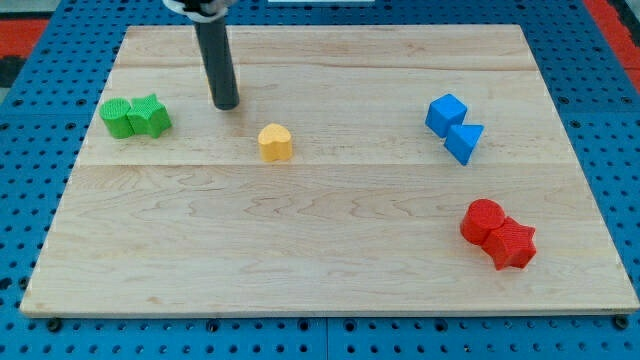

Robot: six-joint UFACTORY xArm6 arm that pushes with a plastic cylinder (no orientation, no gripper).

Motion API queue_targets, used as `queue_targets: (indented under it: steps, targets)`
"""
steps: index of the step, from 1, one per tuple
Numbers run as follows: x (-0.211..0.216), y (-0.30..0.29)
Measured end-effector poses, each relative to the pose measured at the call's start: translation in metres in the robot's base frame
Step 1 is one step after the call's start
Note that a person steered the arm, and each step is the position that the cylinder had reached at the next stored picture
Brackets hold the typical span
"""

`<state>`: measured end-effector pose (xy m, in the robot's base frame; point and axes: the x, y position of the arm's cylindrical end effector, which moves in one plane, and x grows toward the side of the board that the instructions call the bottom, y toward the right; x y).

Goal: Push the green star to the top right of the green circle

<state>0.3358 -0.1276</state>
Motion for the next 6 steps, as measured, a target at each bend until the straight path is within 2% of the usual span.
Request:
queue_targets:
  steps: [1,2,3,4,5,6]
  targets:
    - [-0.006,0.017]
    - [-0.032,-0.01]
    - [-0.04,-0.044]
    - [-0.009,-0.027]
    - [0.045,-0.024]
    - [0.071,-0.06]
